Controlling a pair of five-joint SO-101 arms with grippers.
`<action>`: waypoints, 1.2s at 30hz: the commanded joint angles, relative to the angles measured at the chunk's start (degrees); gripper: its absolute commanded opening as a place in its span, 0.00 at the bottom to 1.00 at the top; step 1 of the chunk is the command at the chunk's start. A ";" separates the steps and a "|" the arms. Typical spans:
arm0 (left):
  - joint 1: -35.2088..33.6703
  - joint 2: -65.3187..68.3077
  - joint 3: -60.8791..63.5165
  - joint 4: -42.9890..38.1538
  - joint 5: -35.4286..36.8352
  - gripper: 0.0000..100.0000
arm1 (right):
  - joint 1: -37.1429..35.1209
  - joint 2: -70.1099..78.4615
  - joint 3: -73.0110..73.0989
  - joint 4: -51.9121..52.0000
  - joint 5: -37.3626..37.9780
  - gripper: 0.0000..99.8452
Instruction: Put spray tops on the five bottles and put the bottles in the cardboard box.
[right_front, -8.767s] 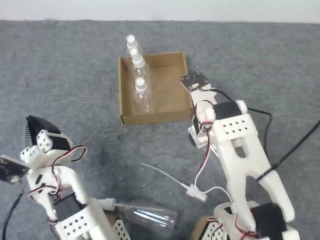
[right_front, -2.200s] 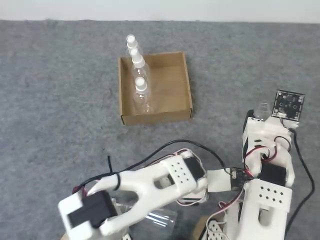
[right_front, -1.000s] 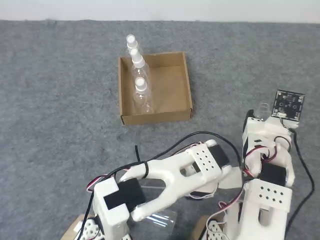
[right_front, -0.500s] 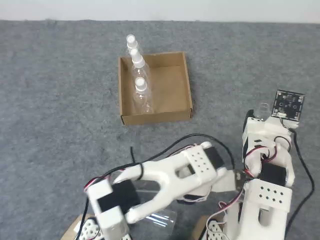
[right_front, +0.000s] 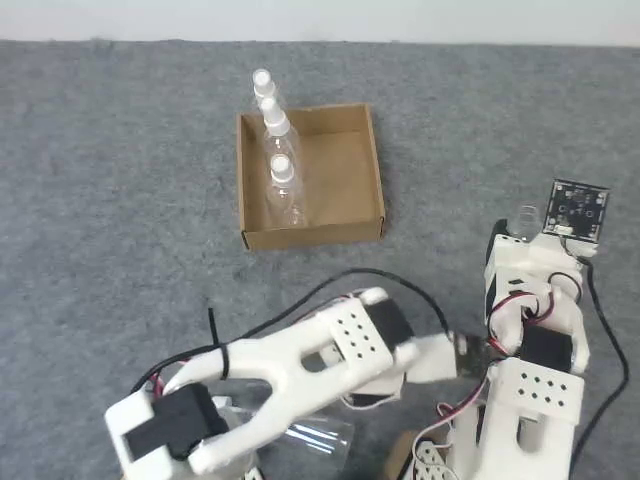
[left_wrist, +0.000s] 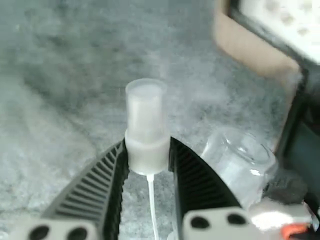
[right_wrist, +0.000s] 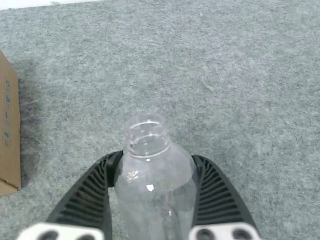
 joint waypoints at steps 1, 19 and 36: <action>-3.25 -5.19 -0.13 -1.76 2.46 0.01 | -0.66 -1.80 -0.70 -1.19 -0.44 0.01; -11.16 -31.21 8.92 -9.67 9.49 0.01 | -1.63 -1.80 0.00 -1.54 -0.70 0.01; -15.74 -46.24 8.92 -11.69 27.96 0.01 | -3.12 -1.89 -0.09 -1.54 -0.97 0.01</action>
